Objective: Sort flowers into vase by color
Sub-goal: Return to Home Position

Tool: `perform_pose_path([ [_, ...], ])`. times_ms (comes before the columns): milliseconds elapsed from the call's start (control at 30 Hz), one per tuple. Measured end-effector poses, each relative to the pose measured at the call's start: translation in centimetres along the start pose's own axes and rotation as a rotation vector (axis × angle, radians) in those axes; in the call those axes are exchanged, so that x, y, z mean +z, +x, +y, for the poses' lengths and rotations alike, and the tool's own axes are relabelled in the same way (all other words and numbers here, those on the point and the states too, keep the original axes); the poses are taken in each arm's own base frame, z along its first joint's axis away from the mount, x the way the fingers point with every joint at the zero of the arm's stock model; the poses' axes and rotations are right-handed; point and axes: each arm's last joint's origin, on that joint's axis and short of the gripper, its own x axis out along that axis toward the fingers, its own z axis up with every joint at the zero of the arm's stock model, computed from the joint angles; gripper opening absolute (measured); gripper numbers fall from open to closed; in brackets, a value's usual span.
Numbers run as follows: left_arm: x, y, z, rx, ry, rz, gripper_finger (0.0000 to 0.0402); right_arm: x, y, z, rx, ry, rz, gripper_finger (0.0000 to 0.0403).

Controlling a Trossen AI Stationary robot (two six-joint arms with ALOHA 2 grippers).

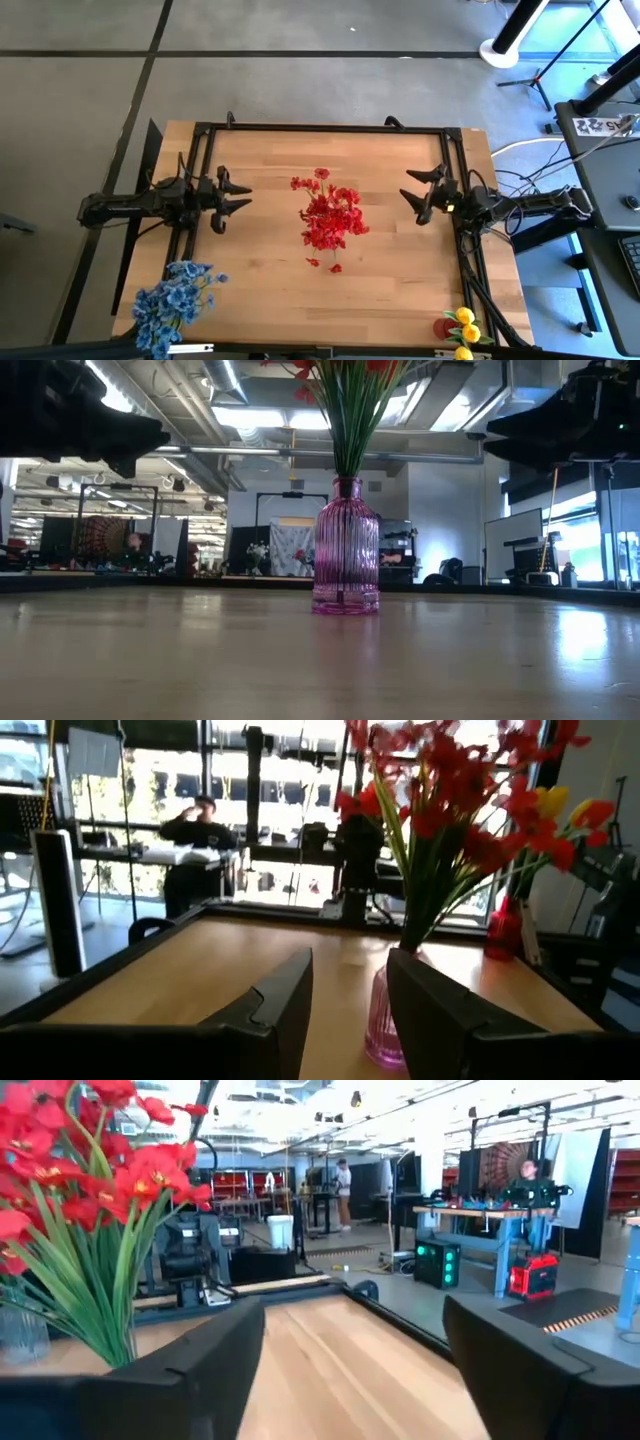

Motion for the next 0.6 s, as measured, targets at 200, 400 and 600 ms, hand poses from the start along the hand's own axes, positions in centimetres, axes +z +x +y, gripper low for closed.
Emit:
perform_pose_path([
  [200, 0.1, 0.0, -0.2, -0.025, 0.014, -0.013, 0.0127, -0.4, -0.2, -0.1, 0.003, 0.014, 0.037, 0.0230],
  [400, 0.4, -0.1, -0.7, -0.068, 0.054, -0.038, 0.0127, -1.2, -0.2, 0.0, 0.010, 0.027, 0.114, 0.0111],
  [600, 0.0, -0.1, -0.6, -0.053, -0.017, 0.003, 0.0127, -0.9, -0.5, 0.3, 0.153, -0.006, 0.082, 0.0008],
])
